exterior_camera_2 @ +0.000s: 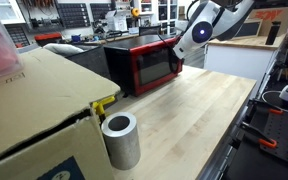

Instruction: Close the microwave door fully

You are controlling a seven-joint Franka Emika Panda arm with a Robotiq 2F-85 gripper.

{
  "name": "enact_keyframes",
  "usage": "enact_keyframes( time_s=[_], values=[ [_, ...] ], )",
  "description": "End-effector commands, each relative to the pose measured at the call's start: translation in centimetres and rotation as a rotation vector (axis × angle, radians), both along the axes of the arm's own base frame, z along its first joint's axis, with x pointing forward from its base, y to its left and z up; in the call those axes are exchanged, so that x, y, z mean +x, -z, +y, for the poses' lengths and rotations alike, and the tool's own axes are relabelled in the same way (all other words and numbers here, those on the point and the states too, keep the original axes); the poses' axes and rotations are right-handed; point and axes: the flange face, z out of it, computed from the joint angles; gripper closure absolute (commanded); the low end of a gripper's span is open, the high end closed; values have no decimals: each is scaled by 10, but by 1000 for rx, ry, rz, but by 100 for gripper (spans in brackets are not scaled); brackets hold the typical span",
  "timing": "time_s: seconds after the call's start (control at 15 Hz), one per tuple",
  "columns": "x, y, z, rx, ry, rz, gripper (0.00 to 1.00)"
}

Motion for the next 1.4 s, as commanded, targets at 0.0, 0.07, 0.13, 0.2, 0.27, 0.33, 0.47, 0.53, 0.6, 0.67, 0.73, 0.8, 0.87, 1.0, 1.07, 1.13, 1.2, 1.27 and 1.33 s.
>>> enact_keyframes(
  time_s=[0.0,0.07,0.13,0.2,0.27,0.33,0.47,0.53,0.6,0.67,0.73,0.8,0.87,1.0,1.07,1.13,1.2,1.27,1.33],
  values=[
    [-11,-4,38,111,-78,28,100],
    [-12,-1,47,137,-103,41,100],
    [-12,-2,55,152,-126,48,100],
    [-8,2,61,160,-147,41,100],
    [-6,1,66,169,-157,37,100],
    [-3,1,68,166,-166,30,100],
    [-1,0,67,155,-177,26,100],
    [0,-1,64,143,-183,27,100],
    [1,0,60,128,-192,31,100],
    [1,1,56,110,-204,33,100],
    [2,1,50,89,-216,40,100],
    [3,2,46,70,-228,45,100],
    [4,2,42,51,-241,53,100],
    [10,3,36,15,-261,54,100],
    [14,3,33,-3,-274,51,100],
    [19,3,30,-30,-293,45,100],
    [26,3,26,-57,-308,41,100],
    [32,1,21,-88,-326,34,100],
    [40,1,16,-114,-339,26,100]
  ],
)
